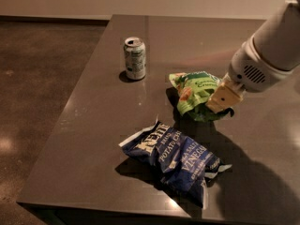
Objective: Move green rice chip bag near blue chip bag
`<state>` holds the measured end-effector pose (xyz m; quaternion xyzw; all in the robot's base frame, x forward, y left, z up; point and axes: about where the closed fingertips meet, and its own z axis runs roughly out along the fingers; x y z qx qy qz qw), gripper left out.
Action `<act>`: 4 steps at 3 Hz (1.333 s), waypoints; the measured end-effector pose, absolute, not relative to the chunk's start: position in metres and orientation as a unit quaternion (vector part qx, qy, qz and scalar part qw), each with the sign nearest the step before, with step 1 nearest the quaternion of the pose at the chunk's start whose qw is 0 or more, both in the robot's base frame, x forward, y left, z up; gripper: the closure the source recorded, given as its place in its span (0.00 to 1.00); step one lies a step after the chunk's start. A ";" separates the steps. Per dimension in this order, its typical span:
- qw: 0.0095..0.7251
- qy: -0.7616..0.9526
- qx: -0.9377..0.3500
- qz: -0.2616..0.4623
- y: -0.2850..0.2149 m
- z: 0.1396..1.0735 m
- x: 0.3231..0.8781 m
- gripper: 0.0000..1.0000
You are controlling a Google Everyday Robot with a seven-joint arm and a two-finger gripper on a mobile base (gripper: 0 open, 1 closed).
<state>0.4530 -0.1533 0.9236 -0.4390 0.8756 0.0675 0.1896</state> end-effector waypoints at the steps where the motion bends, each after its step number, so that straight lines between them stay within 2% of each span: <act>1: 0.191 0.875 -0.439 0.066 -0.153 0.925 0.452 0.36; 2: 0.193 0.875 -0.440 0.065 -0.153 0.927 0.451 0.13; 3: 0.194 0.875 -0.440 0.063 -0.152 0.929 0.450 0.00; 4: 0.194 0.874 -0.440 0.063 -0.152 0.929 0.450 0.00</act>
Offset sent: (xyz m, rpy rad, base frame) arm -0.0009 0.0004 0.0016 -0.0011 -0.0038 0.0001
